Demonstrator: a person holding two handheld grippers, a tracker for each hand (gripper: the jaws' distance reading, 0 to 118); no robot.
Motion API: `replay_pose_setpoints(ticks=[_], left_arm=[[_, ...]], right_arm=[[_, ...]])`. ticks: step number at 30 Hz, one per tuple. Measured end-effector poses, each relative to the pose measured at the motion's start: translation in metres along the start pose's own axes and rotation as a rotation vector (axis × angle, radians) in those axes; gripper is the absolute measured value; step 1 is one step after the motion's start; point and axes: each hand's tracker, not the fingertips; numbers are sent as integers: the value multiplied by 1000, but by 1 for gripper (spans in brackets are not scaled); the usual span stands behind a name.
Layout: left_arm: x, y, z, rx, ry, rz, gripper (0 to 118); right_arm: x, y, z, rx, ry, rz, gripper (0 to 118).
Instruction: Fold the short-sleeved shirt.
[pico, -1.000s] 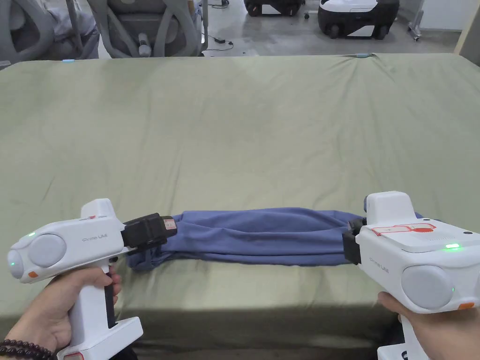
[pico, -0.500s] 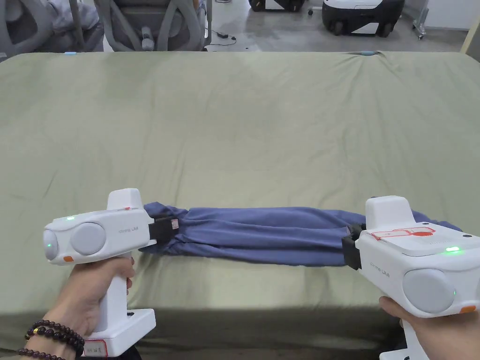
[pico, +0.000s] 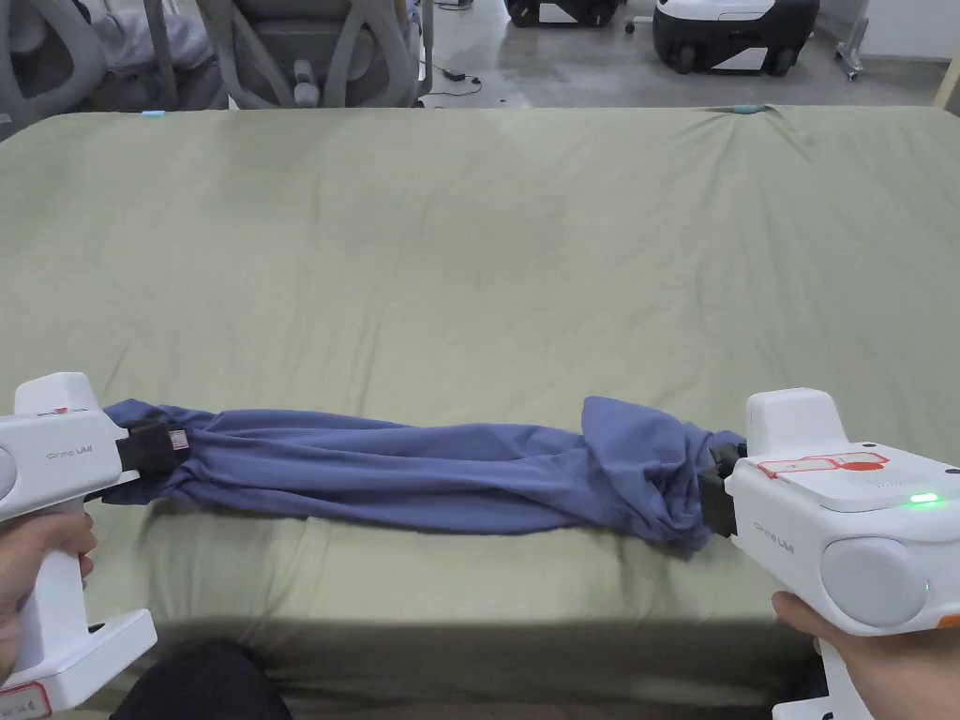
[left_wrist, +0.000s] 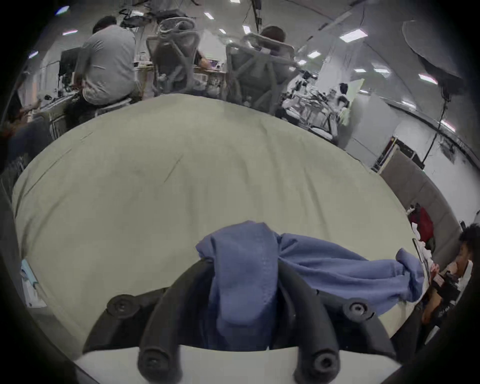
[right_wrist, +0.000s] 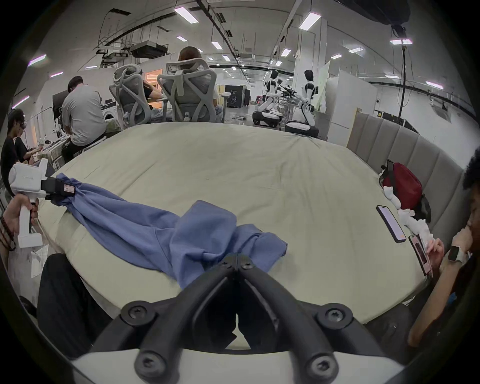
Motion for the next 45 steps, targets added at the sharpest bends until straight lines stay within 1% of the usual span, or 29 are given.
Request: replay_pose_setpoints(ticks=[3, 5, 6, 8, 13, 15, 18, 22, 23, 24, 25, 27, 28, 29, 30, 31, 32, 33, 34, 35, 36, 37, 38, 39, 45], left_arm=[[29, 2, 10, 28, -23, -64, 22], [55, 2, 17, 3, -129, -47, 22], [71, -1, 21, 18, -194, -32, 22], [99, -7, 22, 21, -280, -53, 22], [157, -26, 0, -58, -418, -40, 22], [171, -33, -16, -102, -415, -52, 22], [180, -43, -39, -150, -347, -94, 22], [175, -52, -45, -154, -373, -56, 25], [174, -51, -42, -152, -377, -48, 29], [172, -49, -41, -151, -391, -30, 36], [171, -46, -37, -146, -431, -5, 56], [168, -37, -22, -80, -483, 17, 104], [164, -33, -10, -5, -504, 42, 118], [156, -29, 4, 89, -553, 75, 115], [149, -23, 13, 116, -565, 95, 115], [142, -16, 22, 114, -568, 125, 118], [134, -12, 29, 109, -567, 134, 117], [125, -9, 34, 117, -570, 136, 112], [118, -8, 38, 115, -563, 125, 95], [118, -7, 44, 110, -554, 99, 72], [114, -8, 44, 103, -534, 59, 41], [111, -11, 41, 96, -496, 23, 3], [109, -15, 36, 86, -446, -8, 0], [112, -18, 34, 74, -406, -20, 0], [118, -33, 1, -20, -462, -14, 0]], right_arm=[[-3, 0, -3, -1, 8, 2, 0], [-5, 1, -5, -1, 14, 5, 0], [-5, 1, -5, 0, 15, 6, 0], [-6, 1, -4, 2, 19, 6, 0], [-3, 1, 1, 4, 21, 11, 0], [1, 0, 2, 3, 6, 5, 0], [8, -4, 4, 1, -11, -11, 0], [15, -7, 5, -4, -21, -18, 0], [16, -8, 4, -7, -21, -21, 0], [17, -9, 5, -11, -22, -24, 0], [17, -9, 4, -15, -24, -25, 0], [17, -10, 3, -18, -24, -28, 0], [16, -11, 2, -20, -21, -29, 0], [16, -11, 2, -20, -18, -29, 0], [16, -12, 1, -21, -13, -30, 0], [15, -12, 1, -25, -11, -29, 0], [13, -12, 1, -27, -10, -26, 0], [12, -11, 2, -26, -8, -23, 0], [11, -11, 2, -24, -6, -23, 0], [10, -11, 2, -20, 1, -24, 0], [9, -10, 1, -17, 8, -25, 0], [8, -9, 0, -15, 13, -26, 0], [7, -8, 0, -13, 18, -24, 0], [5, -8, 0, -12, 21, -20, 0], [1, -7, 1, -11, 38, -11, 0]])
